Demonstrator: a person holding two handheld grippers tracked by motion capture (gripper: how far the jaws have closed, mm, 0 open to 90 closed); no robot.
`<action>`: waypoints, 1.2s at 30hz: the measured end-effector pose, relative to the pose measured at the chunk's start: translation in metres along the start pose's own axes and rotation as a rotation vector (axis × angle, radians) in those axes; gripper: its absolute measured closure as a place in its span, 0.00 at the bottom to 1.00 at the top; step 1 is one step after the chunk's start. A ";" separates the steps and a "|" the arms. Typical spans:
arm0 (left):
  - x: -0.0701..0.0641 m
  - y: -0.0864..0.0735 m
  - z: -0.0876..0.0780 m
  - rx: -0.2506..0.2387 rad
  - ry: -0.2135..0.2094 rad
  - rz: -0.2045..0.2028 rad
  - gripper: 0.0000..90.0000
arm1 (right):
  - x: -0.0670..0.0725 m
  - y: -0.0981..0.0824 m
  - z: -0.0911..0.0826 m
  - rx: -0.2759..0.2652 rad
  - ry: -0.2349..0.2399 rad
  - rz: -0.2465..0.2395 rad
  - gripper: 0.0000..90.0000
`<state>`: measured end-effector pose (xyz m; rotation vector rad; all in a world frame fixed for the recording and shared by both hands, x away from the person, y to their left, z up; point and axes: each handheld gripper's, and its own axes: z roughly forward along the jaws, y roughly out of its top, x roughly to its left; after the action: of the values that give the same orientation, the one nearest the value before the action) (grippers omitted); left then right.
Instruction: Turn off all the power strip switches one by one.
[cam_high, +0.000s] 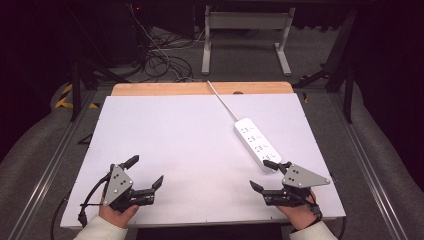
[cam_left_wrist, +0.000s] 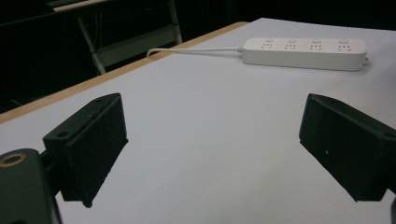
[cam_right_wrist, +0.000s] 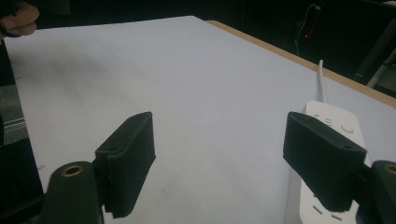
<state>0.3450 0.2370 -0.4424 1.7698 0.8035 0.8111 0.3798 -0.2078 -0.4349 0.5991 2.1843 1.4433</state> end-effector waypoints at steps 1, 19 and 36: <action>0.000 0.000 0.000 -0.001 0.003 0.007 0.09 | 0.000 0.000 0.000 0.000 0.000 0.000 0.28; -0.001 0.000 -0.002 -0.008 -0.010 -0.005 0.09 | -0.009 0.013 -0.002 0.040 0.034 -0.026 0.49; -0.001 0.000 -0.002 0.000 0.005 0.009 0.10 | -0.044 0.032 -0.004 0.119 -0.016 0.026 1.00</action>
<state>0.3426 0.2370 -0.4423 1.7728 0.7993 0.8221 0.4158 -0.2247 -0.3983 0.6795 2.2700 1.3233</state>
